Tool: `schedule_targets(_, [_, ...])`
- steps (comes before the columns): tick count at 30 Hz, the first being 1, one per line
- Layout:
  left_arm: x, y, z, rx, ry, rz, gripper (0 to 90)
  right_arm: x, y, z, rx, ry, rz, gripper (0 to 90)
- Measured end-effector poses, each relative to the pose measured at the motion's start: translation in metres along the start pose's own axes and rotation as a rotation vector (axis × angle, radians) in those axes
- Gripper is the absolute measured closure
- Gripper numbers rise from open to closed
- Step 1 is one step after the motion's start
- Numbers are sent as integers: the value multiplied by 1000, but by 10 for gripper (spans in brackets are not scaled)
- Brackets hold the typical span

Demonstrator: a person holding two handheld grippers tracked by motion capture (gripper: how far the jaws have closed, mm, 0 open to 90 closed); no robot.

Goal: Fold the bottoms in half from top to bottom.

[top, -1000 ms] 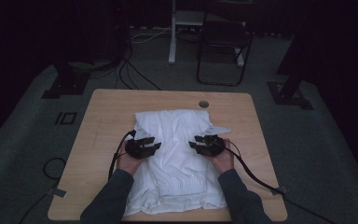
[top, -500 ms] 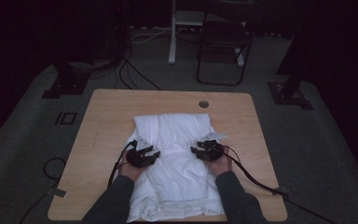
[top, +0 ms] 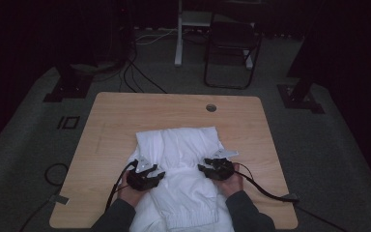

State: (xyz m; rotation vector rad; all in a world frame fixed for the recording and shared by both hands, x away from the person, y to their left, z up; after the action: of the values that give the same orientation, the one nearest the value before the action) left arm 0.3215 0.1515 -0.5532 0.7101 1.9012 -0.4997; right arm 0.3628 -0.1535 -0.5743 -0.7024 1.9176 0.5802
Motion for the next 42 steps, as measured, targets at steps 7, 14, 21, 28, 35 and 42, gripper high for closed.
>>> schedule_targets(7, [-49,51,-8,-179,-95,10,463,0,0,0,0,0,2,553])
schedule_targets(14, [-56,117,27,-305,12,-129,405,0,0,0,0,-1,2,552])
schedule_targets(21, [-42,133,60,-273,84,-227,381,0,0,0,0,0,4,552])
schedule_targets(28, [-38,136,54,-308,119,-187,870,1,1,-1,9,2,-2,554])
schedule_targets(35, [-40,138,40,-339,73,-190,868,1,2,-3,17,8,15,557])
schedule_targets(42, [-41,137,46,-337,65,-192,838,-49,-48,-11,123,-96,70,497])
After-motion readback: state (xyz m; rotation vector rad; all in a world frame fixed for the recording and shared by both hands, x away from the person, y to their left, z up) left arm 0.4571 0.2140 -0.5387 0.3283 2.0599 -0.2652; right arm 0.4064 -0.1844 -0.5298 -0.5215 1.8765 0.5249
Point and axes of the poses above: each handheld gripper's, and its own axes: z roughly forward along the jaws, x roughly out of its underside, y roughly to its left, the point moved 1 cm from there along z, roughly forward along the jaws, and after that the axes turned 13 degrees about -y, right-handed, at the moved point
